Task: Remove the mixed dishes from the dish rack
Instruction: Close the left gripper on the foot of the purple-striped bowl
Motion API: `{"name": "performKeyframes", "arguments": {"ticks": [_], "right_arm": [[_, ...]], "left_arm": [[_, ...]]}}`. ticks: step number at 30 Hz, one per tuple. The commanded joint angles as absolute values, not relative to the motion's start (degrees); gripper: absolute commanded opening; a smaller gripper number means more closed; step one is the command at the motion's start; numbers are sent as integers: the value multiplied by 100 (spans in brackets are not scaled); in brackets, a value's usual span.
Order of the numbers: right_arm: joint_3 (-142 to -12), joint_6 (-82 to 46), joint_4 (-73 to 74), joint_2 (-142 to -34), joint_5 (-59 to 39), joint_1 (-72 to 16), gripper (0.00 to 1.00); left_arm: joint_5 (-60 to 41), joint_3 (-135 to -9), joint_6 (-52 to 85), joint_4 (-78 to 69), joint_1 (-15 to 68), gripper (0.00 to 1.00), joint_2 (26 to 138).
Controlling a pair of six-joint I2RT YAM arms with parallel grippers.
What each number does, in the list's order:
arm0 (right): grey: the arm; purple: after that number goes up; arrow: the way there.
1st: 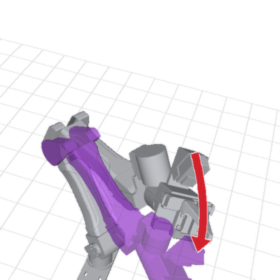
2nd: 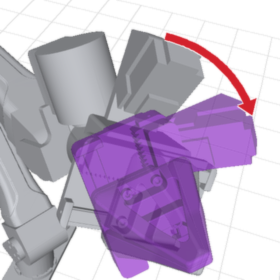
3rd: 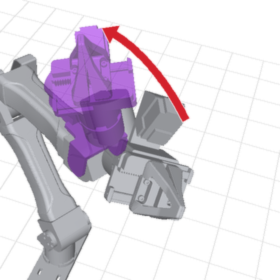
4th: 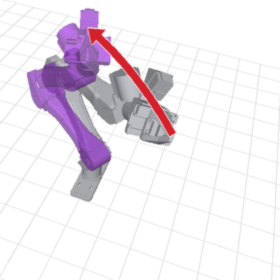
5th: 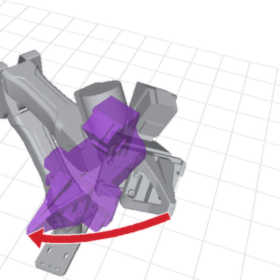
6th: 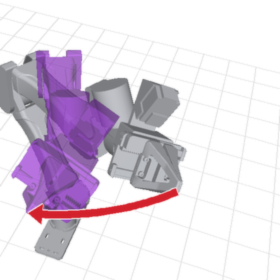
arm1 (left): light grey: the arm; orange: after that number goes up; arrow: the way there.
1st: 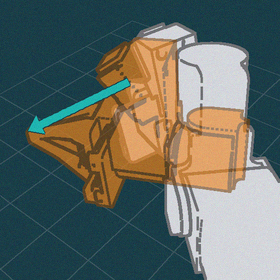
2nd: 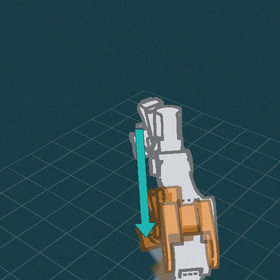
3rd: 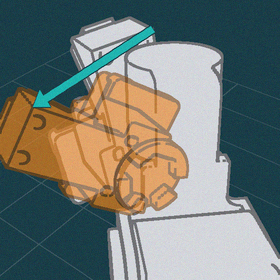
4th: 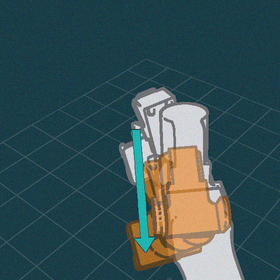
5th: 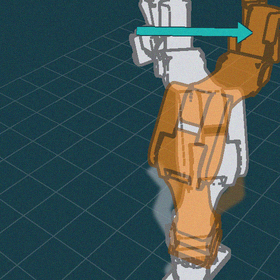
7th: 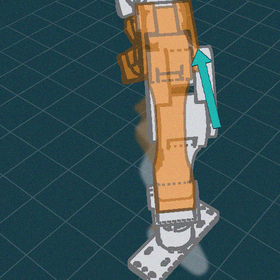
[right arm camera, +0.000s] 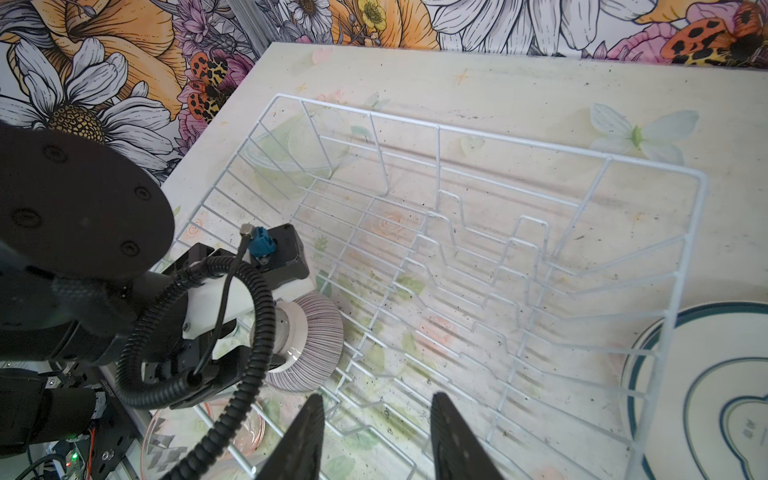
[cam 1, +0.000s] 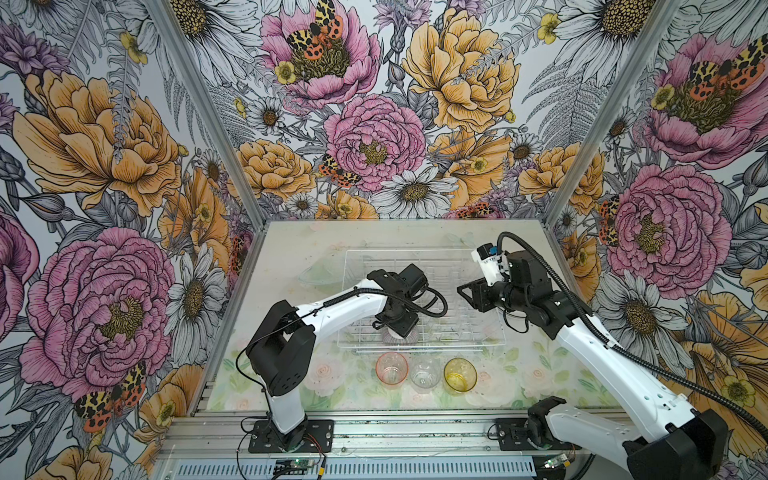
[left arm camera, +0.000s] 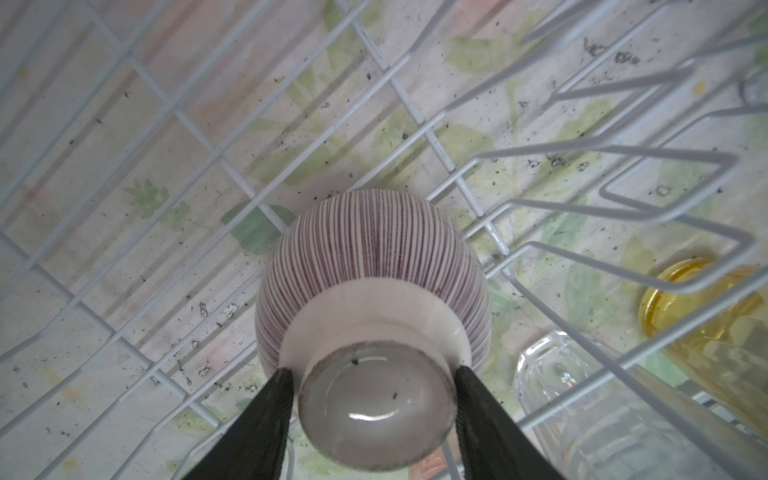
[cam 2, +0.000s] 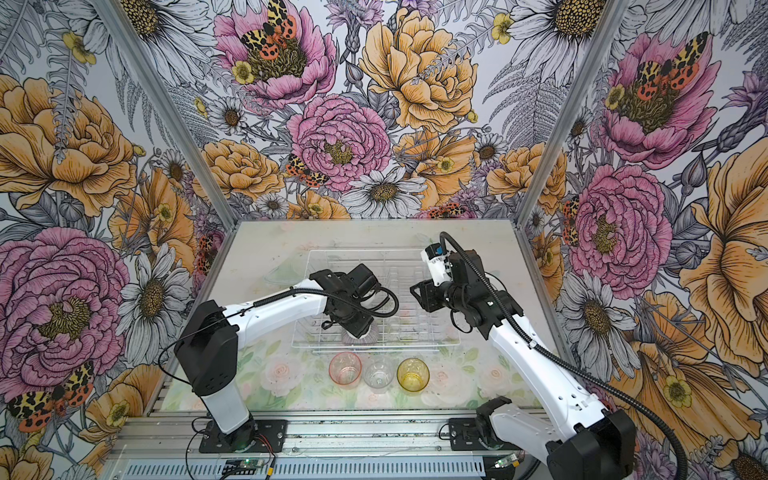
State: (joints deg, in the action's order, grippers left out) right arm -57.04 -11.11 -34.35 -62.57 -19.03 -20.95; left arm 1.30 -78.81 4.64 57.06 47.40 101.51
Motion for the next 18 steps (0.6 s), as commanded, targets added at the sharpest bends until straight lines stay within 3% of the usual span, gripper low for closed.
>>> {"name": "performKeyframes", "arguments": {"ticks": [1, 18], "right_arm": [[-5644, -1140, -3301, -6117, -2002, -2062, 44], [-5555, -1223, -3244, -6345, -2306, -2034, 44]], "left_arm": [[186, -8024, 386, 5748, 4756, 58, 10178], [107, -7968, 428, 5709, 4476, 52, 9838]]}}
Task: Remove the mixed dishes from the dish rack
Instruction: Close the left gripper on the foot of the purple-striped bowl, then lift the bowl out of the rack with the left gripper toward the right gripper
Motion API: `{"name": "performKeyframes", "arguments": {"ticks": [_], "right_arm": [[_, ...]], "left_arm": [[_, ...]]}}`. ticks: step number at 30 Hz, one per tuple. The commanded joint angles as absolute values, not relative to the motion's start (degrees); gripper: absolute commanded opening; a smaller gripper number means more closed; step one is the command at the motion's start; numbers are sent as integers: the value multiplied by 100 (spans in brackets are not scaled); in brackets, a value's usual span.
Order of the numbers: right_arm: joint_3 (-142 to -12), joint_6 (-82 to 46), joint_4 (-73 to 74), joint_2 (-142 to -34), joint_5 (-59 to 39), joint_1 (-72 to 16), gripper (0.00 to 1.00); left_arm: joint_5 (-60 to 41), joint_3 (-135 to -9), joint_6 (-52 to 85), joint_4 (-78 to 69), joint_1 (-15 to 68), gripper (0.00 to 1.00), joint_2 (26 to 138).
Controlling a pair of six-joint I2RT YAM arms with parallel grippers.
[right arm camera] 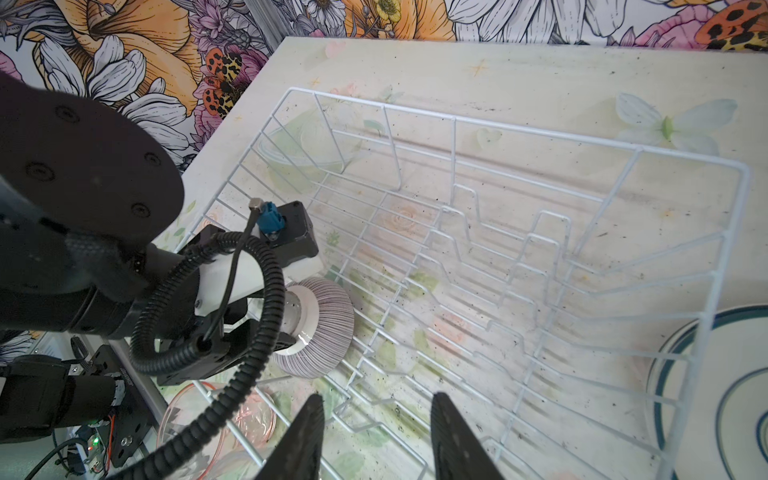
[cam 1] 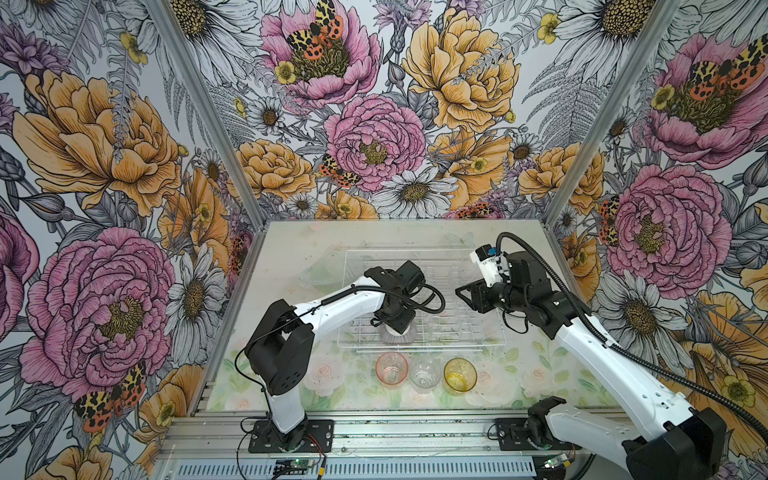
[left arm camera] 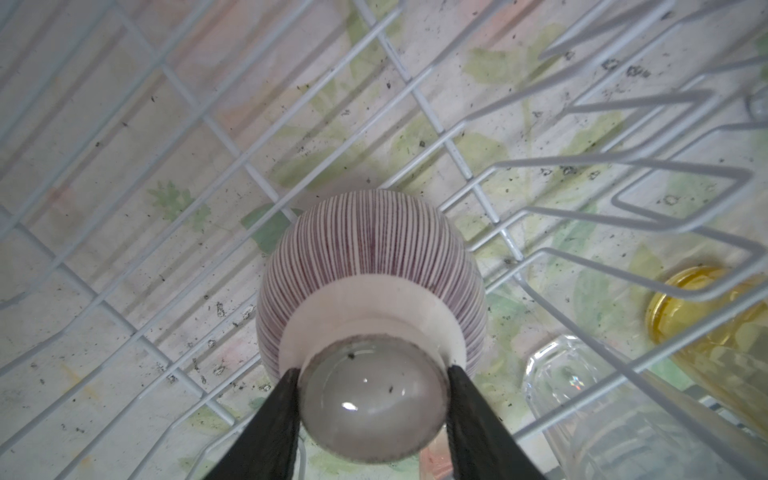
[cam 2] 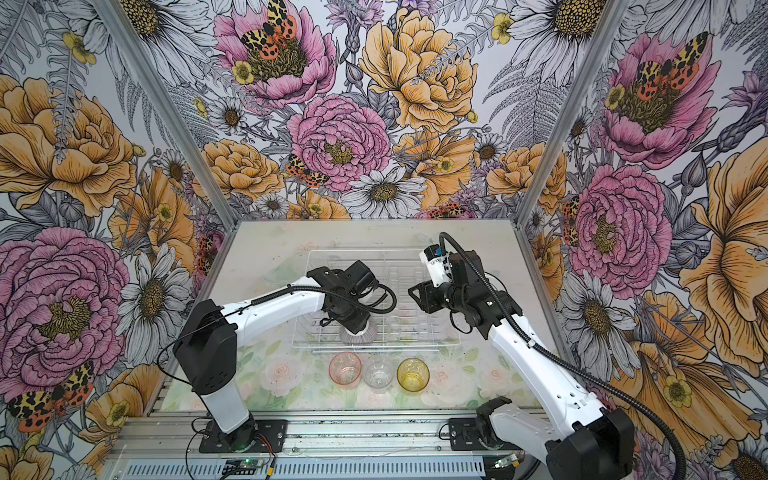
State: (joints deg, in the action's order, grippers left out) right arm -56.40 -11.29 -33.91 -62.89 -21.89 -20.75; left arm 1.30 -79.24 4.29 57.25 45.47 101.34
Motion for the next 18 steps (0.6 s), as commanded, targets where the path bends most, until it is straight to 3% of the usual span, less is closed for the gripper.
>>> {"name": "performKeyframes", "arguments": {"ticks": [1, 9, 18], "right_arm": [[-5535, -1239, -3235, -6350, -2303, -2037, 44], [-5358, -1368, -3108, -6423, -2590, -2022, 44], [-5050, -1629, -2628, -6747, -3695, -2023, 44]], "left_arm": [[89, -7963, 431, 5699, 4463, 51, 9820], [-202, -7875, 406, 5493, 4274, 50, 9632], [-630, -7656, 387, 5163, 4009, 50, 9378]]}}
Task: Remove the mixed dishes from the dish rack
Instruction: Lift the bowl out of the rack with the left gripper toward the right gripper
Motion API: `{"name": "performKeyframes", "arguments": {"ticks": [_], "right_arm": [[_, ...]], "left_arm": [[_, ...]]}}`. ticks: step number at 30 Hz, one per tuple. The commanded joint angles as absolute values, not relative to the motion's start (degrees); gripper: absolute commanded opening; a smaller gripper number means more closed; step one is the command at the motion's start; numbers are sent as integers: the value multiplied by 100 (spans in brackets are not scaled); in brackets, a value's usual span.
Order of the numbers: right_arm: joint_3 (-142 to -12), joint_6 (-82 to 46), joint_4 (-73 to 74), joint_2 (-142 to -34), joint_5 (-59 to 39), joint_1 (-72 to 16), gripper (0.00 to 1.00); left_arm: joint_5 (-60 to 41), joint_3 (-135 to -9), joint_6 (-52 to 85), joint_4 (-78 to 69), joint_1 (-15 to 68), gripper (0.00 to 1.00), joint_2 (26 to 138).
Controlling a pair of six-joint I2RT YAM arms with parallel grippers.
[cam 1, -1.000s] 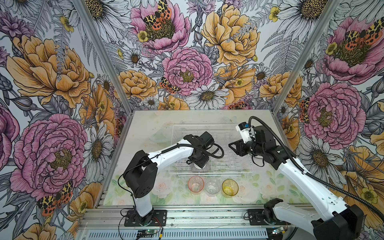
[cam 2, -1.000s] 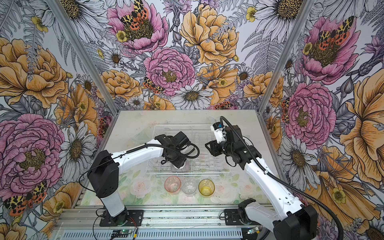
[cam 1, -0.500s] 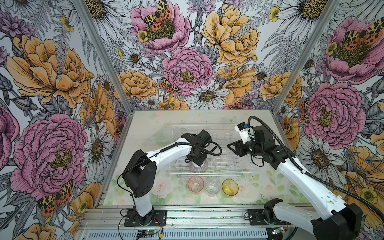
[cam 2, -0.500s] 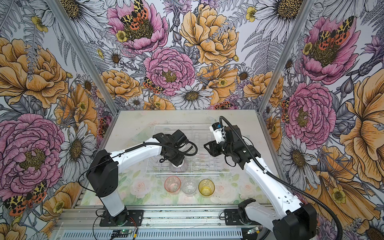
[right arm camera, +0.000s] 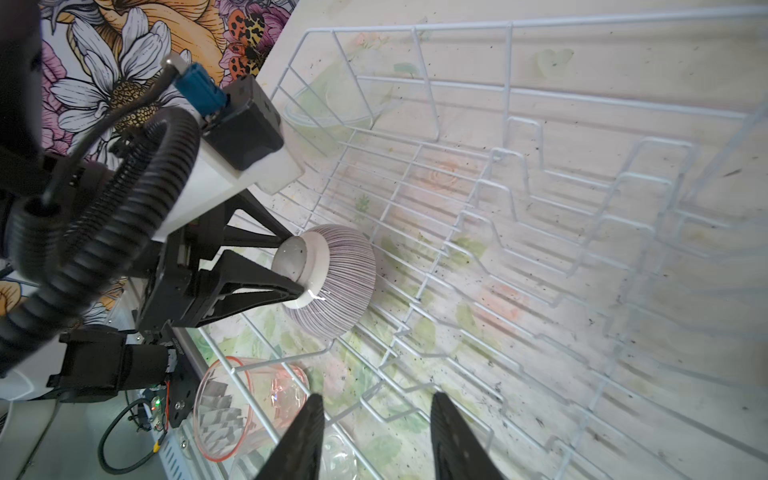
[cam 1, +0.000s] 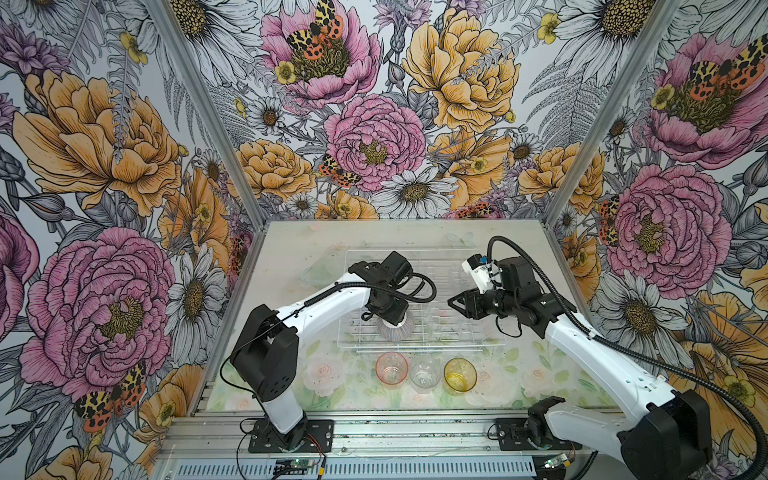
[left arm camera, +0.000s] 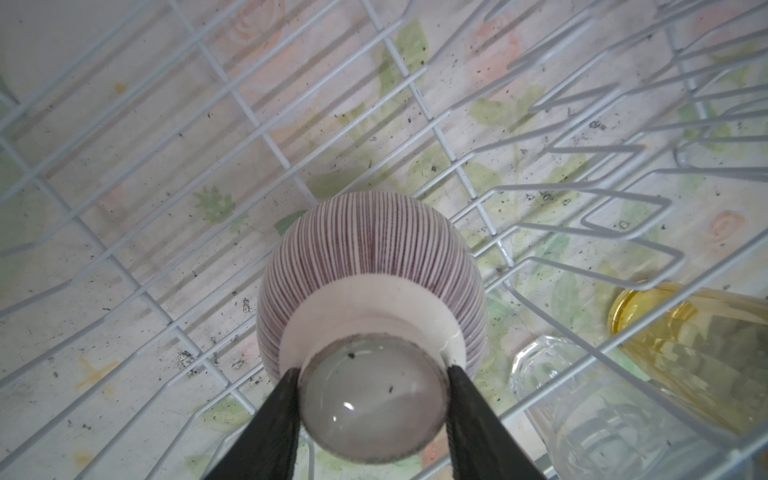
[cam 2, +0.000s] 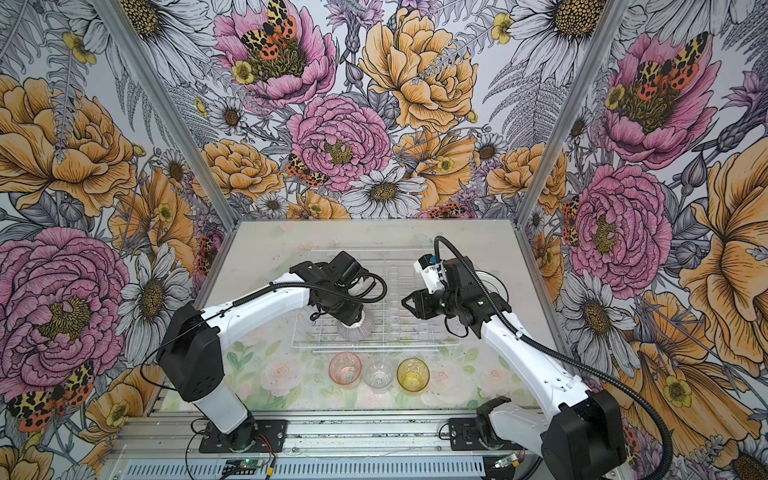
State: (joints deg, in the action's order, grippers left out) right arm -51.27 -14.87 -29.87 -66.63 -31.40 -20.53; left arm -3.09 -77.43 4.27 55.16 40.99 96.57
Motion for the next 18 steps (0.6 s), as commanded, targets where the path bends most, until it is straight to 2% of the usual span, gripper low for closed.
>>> {"name": "performKeyframes", "arguments": {"ticks": [1, 18], "right_arm": [[-5017, -1661, -2572, -6779, -3821, -2026, 44], [-4414, -2129, -1625, -7058, -4958, -2029, 39]], "left_arm": [[-720, -7610, 387, 5105, 3976, 50, 9333], [-1858, -6991, 540, 4193, 3467, 50, 8865]]}}
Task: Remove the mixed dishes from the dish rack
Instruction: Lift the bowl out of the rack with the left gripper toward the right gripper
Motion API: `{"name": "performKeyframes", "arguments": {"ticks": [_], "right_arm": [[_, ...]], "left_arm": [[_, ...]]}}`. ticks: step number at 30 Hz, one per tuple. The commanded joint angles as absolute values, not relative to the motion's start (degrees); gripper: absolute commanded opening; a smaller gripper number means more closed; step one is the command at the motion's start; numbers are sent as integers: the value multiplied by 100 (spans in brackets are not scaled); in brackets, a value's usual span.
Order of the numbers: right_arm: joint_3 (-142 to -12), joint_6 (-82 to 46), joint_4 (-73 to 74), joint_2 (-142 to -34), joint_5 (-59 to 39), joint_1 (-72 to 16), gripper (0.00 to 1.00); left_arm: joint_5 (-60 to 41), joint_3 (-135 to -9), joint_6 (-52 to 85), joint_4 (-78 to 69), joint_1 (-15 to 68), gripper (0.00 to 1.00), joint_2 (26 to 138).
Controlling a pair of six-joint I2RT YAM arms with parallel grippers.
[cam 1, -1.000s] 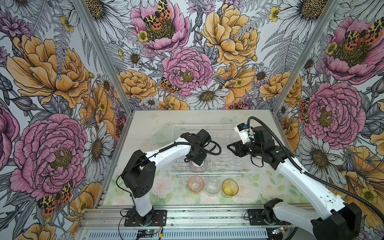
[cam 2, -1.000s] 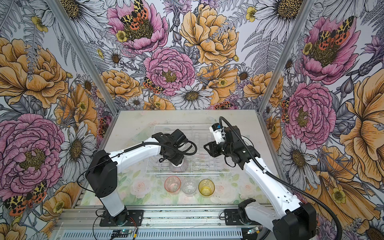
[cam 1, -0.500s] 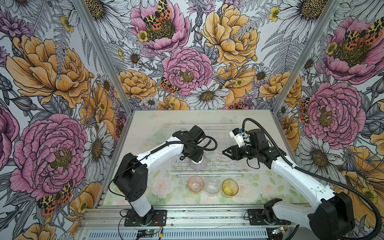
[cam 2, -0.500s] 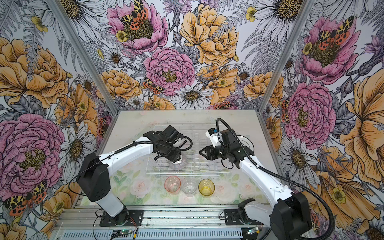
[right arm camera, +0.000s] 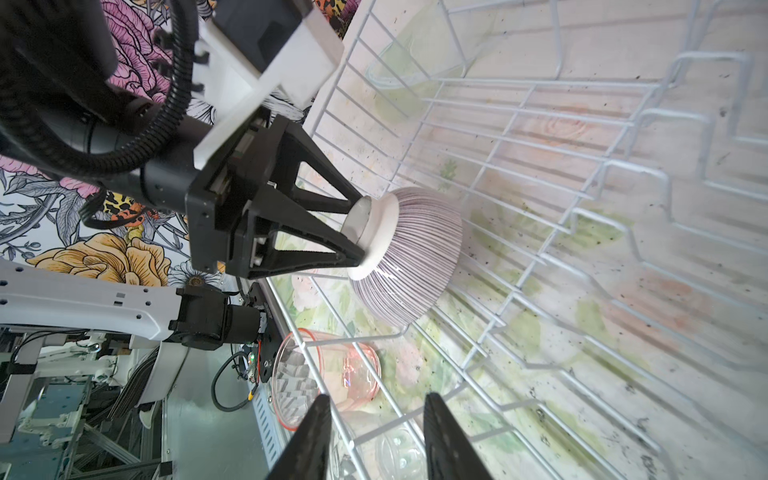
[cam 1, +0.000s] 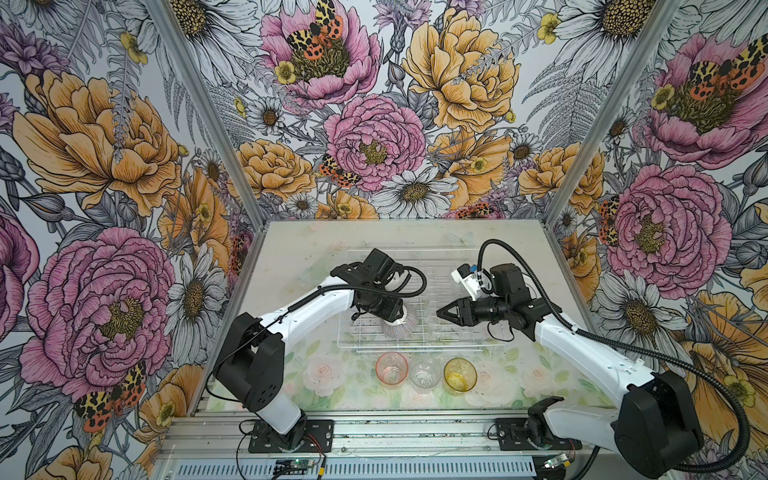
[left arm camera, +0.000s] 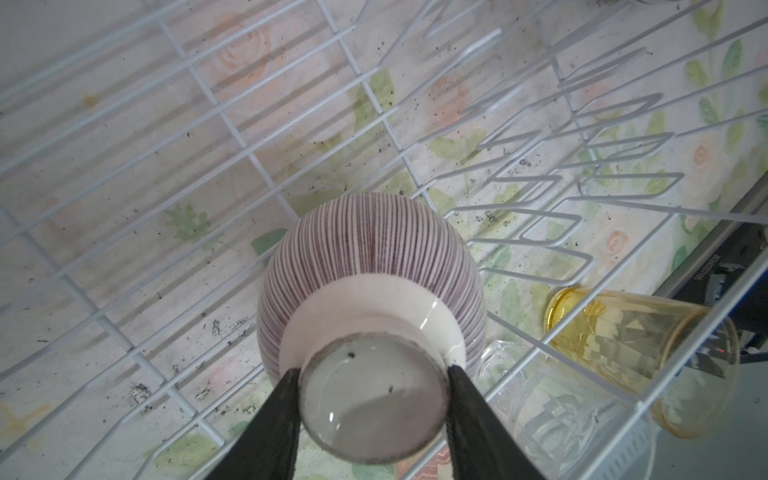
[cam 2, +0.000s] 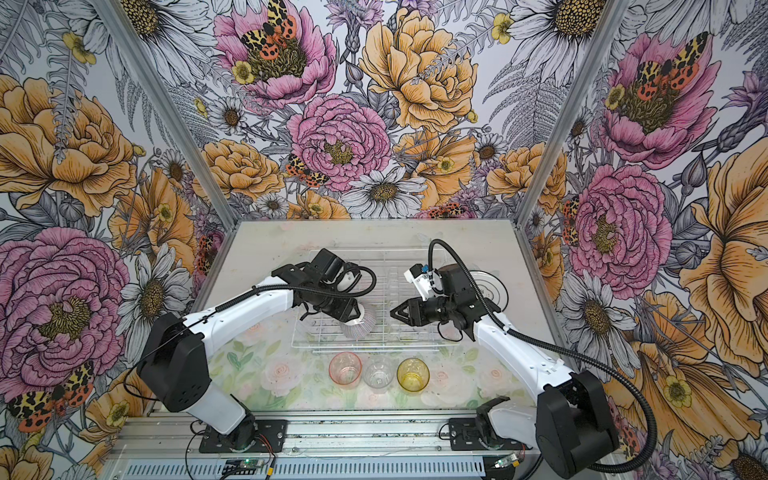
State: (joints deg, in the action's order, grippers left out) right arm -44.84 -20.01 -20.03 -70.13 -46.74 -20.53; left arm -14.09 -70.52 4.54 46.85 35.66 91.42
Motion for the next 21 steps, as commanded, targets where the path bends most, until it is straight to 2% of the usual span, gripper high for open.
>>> {"name": "performKeyframes", "arguments": {"ticks": [1, 21], "right_arm": [[-4396, -2142, -1609, -7065, -4974, -2026, 39], [-4140, -2444, -944, -7284, -5329, -2039, 37]], "left_arm": [[-1933, -6954, 554, 4136, 3430, 50, 8828], [-3239, -6320, 982, 3003, 2899, 49, 8260]]}}
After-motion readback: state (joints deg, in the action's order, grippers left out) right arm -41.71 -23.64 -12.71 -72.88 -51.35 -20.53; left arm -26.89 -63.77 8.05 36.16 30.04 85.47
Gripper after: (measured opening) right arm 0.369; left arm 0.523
